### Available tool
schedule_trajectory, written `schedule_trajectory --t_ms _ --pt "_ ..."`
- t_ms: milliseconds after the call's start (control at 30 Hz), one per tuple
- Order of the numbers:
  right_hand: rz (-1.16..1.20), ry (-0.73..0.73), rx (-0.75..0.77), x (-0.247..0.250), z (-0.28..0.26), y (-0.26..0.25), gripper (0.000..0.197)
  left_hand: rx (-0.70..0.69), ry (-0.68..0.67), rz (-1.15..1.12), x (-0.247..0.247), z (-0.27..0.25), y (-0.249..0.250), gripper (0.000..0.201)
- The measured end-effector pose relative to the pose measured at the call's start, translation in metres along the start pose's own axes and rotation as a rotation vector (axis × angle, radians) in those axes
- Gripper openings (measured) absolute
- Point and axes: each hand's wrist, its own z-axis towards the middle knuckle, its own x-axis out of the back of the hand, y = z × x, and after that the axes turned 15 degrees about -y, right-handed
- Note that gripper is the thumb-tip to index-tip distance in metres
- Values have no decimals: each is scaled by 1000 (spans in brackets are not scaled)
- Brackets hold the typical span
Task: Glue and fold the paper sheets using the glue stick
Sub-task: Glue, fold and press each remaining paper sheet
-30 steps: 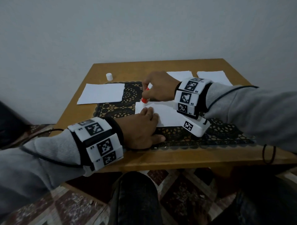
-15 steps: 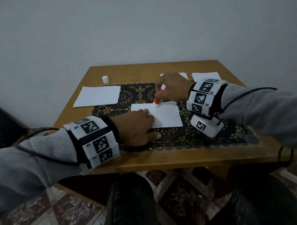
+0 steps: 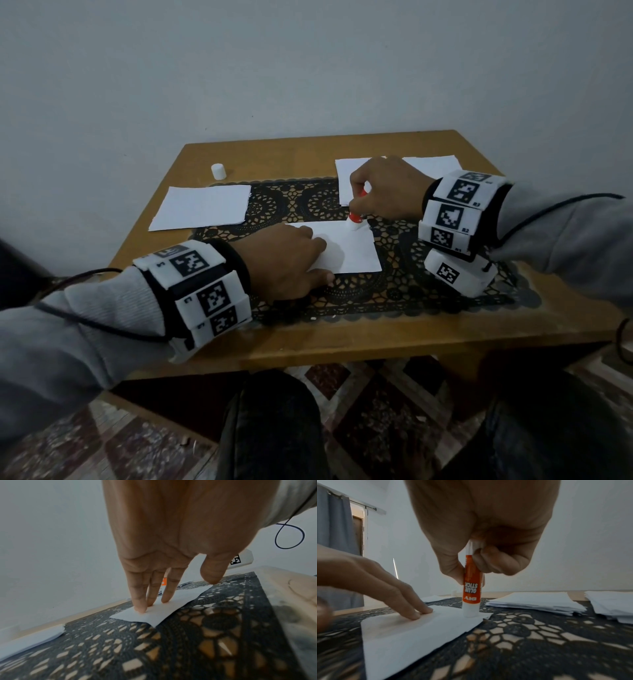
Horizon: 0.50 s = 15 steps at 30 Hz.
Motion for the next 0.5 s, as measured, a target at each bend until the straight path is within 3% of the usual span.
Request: schedule_trajectory --t_ms 500 --pt "26 83 -170 -2 -9 2 29 -55 80 -12 2 10 -11 43"
